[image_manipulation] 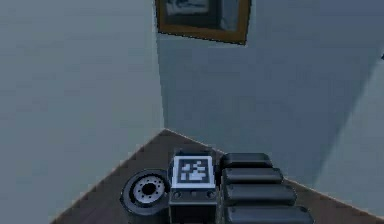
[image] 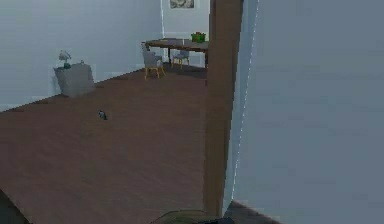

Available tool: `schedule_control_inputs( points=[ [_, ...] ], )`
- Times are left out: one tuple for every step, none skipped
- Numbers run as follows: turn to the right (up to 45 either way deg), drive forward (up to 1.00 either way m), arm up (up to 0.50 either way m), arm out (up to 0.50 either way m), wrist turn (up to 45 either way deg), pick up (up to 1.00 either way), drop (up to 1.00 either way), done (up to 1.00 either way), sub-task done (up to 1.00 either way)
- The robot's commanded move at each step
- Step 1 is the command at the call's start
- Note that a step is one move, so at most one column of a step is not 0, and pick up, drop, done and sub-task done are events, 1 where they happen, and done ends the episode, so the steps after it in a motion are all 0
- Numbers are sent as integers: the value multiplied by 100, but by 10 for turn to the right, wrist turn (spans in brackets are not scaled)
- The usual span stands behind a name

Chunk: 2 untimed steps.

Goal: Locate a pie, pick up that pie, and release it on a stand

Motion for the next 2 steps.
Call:
schedule_control_inputs(
  points=[
    [0, 45, 0, 0, 0, 0, 0, 0, 0],
    [-450, 0, 0, 0, 0, 0, 0, 0, 0]
  ],
)
